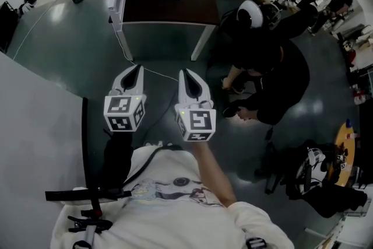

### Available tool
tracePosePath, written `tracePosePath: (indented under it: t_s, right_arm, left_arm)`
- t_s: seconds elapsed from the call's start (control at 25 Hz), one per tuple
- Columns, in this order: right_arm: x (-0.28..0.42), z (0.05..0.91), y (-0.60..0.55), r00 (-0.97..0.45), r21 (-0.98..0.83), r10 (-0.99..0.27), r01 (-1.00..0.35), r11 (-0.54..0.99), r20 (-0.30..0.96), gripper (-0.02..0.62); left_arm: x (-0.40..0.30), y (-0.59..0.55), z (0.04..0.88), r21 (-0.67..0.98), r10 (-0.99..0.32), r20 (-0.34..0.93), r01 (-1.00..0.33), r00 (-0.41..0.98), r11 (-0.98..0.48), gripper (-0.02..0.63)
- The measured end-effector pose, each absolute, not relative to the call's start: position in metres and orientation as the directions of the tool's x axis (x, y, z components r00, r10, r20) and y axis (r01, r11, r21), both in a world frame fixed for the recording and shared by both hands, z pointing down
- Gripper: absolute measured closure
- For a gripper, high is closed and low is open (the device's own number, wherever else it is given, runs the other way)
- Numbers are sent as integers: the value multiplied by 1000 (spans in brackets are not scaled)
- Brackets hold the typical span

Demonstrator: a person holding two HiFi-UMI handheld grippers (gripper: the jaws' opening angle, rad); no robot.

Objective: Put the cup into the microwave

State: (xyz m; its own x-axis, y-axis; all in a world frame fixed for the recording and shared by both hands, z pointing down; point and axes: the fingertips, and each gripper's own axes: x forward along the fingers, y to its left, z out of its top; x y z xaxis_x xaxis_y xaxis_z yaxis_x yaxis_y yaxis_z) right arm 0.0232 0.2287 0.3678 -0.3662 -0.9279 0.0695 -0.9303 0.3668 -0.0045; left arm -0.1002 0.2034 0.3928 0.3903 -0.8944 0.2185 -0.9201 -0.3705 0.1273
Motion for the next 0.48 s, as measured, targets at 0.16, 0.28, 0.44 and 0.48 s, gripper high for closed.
tracePosePath:
  t_s: [0.16, 0.28, 0.44, 0.48]
  right_arm:
    - [31, 372, 235, -369, 0, -927, -929, 369, 68, 597]
    - [33, 375, 239, -380, 1, -922, -925, 381, 71, 597]
    - [19, 368, 231, -386, 2, -920, -922, 387, 73, 597]
    - [18, 368, 230, -385, 2, -920, -923, 386, 75, 597]
  left_arm:
    - [-91, 210, 399, 127, -892, 221, -919, 394, -374, 607]
    - [-83, 214, 402, 125, -889, 222, -916, 400, -380, 606]
    - [-94, 205, 396, 126, -885, 228, -914, 406, -386, 606]
    - [-95, 204, 396, 126, -884, 229, -913, 407, -388, 606]
